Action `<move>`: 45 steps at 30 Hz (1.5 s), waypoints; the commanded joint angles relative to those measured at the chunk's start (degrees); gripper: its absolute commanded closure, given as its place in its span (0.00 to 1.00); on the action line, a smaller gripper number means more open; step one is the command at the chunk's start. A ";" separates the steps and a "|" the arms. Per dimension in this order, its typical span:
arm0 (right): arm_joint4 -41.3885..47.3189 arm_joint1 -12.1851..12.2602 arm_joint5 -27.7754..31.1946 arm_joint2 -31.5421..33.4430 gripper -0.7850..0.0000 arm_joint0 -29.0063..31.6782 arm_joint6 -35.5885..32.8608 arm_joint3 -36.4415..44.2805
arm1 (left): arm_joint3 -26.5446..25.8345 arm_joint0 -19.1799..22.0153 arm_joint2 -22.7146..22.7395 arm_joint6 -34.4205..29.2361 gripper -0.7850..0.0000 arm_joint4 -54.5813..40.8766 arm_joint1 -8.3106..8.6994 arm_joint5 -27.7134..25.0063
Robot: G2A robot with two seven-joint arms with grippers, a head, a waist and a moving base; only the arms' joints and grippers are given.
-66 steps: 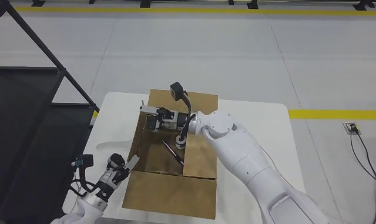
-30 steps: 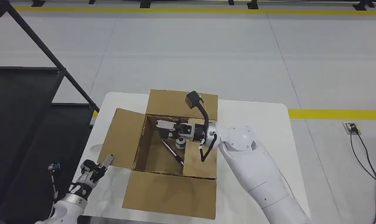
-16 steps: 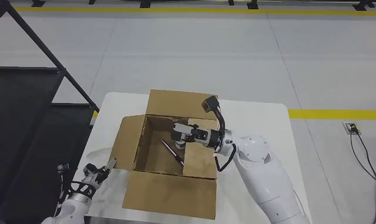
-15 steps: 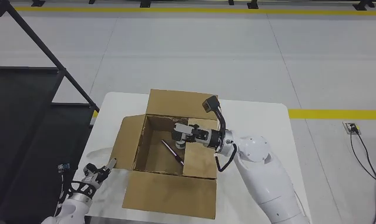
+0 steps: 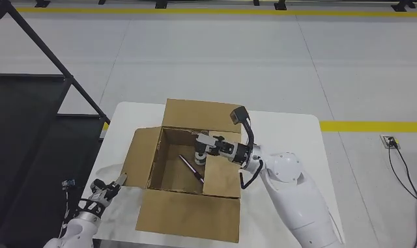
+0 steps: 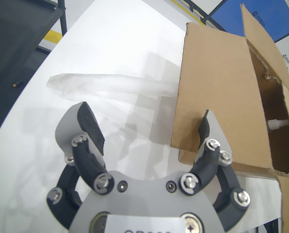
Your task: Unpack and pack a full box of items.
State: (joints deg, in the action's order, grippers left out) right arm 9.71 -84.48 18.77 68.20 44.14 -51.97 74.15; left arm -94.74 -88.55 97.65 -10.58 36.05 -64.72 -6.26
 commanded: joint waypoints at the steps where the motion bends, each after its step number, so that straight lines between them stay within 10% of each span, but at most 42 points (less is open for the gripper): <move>1: -0.53 0.05 -0.55 0.04 0.00 0.05 0.81 0.03 | -1.62 -0.91 0.97 -0.24 0.00 -0.17 0.07 -0.45; 28: -2.32 2.44 4.08 4.95 0.00 8.23 -1.67 11.43 | -25.95 -10.60 10.77 -1.38 0.00 -8.16 -0.06 -6.50; 36: -1.15 4.45 7.76 11.36 0.00 16.61 -4.26 19.50 | -31.21 -6.56 2.32 -10.85 0.00 -5.42 0.20 -5.79; 45: 0.08 6.24 10.60 18.69 0.00 26.85 -2.18 24.75 | -21.78 7.86 -12.21 -24.60 0.00 -5.28 0.04 -0.99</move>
State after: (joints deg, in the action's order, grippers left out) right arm 9.44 -78.46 28.99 85.75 69.58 -54.57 98.47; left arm -118.64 -83.24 87.65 -33.61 30.72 -64.60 -7.81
